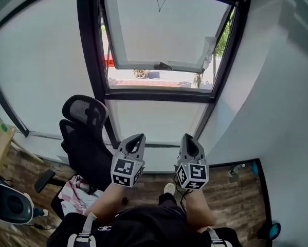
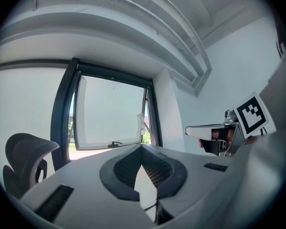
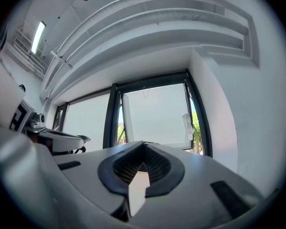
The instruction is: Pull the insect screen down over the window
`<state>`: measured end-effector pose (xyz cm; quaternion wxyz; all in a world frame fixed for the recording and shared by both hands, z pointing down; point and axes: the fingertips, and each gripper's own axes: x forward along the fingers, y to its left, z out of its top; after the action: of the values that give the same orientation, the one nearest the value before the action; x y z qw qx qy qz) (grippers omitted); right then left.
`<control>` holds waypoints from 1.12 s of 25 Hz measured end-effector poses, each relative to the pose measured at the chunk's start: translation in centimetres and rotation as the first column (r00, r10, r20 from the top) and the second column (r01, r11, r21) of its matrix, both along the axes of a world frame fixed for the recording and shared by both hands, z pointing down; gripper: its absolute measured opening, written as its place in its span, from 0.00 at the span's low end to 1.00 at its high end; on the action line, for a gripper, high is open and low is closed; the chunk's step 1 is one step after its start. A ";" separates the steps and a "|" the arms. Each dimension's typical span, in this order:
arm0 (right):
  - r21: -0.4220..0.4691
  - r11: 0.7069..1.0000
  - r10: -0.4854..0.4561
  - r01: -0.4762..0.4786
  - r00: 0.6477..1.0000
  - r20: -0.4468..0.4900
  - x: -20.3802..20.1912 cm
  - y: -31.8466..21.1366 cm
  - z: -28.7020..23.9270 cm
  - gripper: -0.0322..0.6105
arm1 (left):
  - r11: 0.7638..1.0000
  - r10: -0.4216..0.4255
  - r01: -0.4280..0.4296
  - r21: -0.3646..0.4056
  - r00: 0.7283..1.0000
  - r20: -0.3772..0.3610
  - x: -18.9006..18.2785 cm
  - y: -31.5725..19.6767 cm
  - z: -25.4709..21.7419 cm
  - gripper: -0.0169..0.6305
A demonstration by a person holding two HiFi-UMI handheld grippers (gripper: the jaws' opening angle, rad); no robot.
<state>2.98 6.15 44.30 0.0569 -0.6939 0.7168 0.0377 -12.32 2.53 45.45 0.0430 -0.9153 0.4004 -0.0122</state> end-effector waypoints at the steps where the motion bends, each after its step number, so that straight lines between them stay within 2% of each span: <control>1: -0.003 1.000 -0.003 0.003 1.000 0.001 0.9 -1.0 0.2 0.05 | 1.000 -0.003 0.003 -0.003 1.000 0.001 0.8 -1.1 0.1 0.03; 11: -0.058 0.997 -0.055 0.058 0.997 0.049 8.1 -12.1 1.5 0.05 | 0.998 -0.048 0.051 -0.049 0.997 0.052 7.7 -11.3 1.1 0.03; 19: -0.087 0.991 -0.098 0.099 0.995 0.016 13.1 -21.7 0.6 0.05 | 0.993 -0.077 0.080 -0.091 0.997 0.032 12.9 -20.8 0.6 0.03; 28: -0.102 0.986 -0.130 0.130 0.992 0.007 19.2 -31.6 -0.6 0.05 | 0.992 -0.103 0.105 -0.073 0.994 0.027 19.0 -30.4 -0.9 0.03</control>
<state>22.20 -25.43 43.73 0.0239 -0.6478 0.7614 -0.0031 6.68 -27.88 44.53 0.0127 -0.8939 0.4464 -0.0400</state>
